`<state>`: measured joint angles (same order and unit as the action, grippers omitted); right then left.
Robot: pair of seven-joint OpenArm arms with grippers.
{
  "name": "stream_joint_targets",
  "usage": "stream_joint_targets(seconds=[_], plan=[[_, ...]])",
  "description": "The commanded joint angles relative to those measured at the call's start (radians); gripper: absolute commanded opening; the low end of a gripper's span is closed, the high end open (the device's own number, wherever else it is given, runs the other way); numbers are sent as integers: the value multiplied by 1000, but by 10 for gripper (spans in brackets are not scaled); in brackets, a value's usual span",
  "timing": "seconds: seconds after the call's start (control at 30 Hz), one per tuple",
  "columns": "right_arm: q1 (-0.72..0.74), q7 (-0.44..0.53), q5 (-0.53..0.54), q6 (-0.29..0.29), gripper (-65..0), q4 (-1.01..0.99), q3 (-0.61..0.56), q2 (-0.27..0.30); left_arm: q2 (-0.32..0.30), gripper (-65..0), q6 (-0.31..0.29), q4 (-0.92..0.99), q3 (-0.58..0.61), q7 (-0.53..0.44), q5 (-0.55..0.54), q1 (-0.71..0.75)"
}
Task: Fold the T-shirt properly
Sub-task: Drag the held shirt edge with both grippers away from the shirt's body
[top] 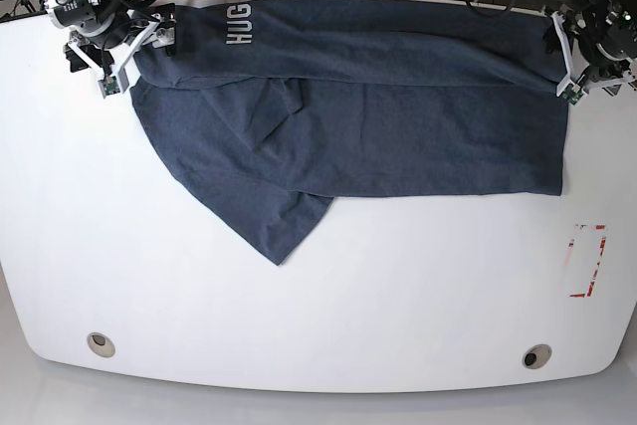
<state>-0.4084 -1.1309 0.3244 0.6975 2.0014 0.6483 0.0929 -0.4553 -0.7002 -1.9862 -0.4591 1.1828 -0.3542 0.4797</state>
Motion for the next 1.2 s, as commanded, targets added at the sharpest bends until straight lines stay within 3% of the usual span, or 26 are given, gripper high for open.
stream_joint_targets(seconds=[0.0, 0.1, 0.3, 0.37, 0.47, 0.6, 0.7, 0.8, 1.17], plan=[[16, 13, 74, 1, 0, 17, 1, 8, -15, -271, 2, -12, -23, 41, -65, -40], [18, 13, 111, 1, 0, 17, -5, 8, -10, -271, 2, -11, -62, 47, -102, -46], [18, 13, 204, 1, 0, 15, -48, -2, 76, -271, 2, -9, -99, 47, -118, -51], [13, 13, 230, 1, -30, 15, -72, -12, 100, -272, 2, -9, -96, 47, -118, -51], [10, 13, 244, 1, -141, 15, -103, -34, 143, -311, 2, -9, -106, 47, -116, -51], [9, 13, 241, 1, -346, 3, -121, -51, 188, -467, 2, 3, -97, 45, -70, -45], [7, 13, 241, 1, -472, -23, -117, -49, 206, -540, 2, 14, -97, 45, -16, -46], [16, 18, 238, 1, -549, -73, -115, -38, 211, -549, 2, 44, -96, 44, 34, -51], [59, 64, 75, 1, -520, -202, -97, 31, 135, -549, 2, 202, -73, -20, 91, -83]])
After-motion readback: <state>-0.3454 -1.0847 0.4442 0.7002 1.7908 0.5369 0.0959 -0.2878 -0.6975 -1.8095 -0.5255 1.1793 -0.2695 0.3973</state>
